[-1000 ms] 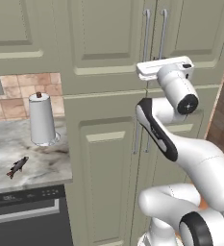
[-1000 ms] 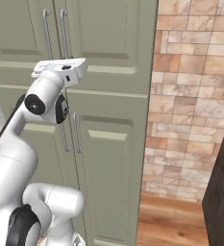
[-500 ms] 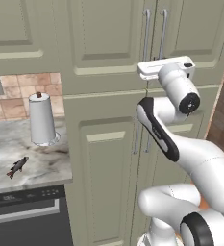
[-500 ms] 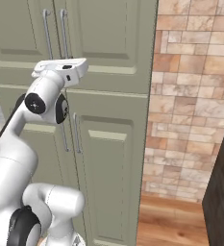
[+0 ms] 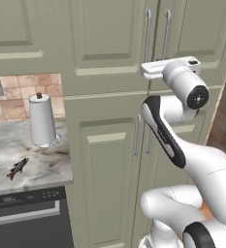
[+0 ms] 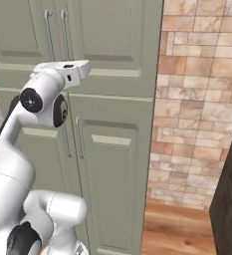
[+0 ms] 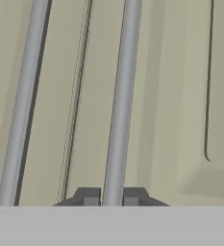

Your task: Retrieve the pan from the cabinet, then place the raw meat into the pan to avoid contamination.

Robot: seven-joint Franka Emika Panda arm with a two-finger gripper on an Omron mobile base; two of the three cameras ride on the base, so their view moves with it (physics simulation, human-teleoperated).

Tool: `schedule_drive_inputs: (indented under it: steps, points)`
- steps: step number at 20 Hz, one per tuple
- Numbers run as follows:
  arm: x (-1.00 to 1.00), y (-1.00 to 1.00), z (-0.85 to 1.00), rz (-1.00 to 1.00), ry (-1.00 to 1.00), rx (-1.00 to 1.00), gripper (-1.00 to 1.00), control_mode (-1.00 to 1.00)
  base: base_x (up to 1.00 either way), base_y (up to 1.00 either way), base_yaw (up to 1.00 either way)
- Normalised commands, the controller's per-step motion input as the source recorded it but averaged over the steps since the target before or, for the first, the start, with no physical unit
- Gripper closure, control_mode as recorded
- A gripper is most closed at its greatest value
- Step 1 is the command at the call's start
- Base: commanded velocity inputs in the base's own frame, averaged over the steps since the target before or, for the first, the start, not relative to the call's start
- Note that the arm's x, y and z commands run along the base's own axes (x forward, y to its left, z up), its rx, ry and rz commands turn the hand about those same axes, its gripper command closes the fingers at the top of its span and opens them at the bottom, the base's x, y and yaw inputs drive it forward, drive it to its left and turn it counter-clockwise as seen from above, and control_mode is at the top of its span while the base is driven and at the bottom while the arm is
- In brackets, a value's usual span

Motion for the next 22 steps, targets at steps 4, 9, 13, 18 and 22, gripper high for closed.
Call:
schedule_drive_inputs:
  steps: [4,9,13,18,22]
  points:
    - [-0.24,-0.03,-0.01,0.0,0.22,0.0,1.0,-1.0,0.0,0.0,0.0]
    - [-0.31,-0.08,-0.01,0.0,0.17,0.0,1.0,-1.0,0.0,0.0,0.0]
    - [-0.38,-0.14,0.0,-0.03,0.12,0.0,1.0,-1.0,0.0,0.0,0.0]
    - [-0.4,-0.18,-0.01,-0.04,0.11,0.0,1.0,-1.0,0.0,0.0,0.0]
    - [-0.42,-0.22,-0.03,-0.03,0.09,0.0,1.0,-1.0,0.0,0.0,0.0]
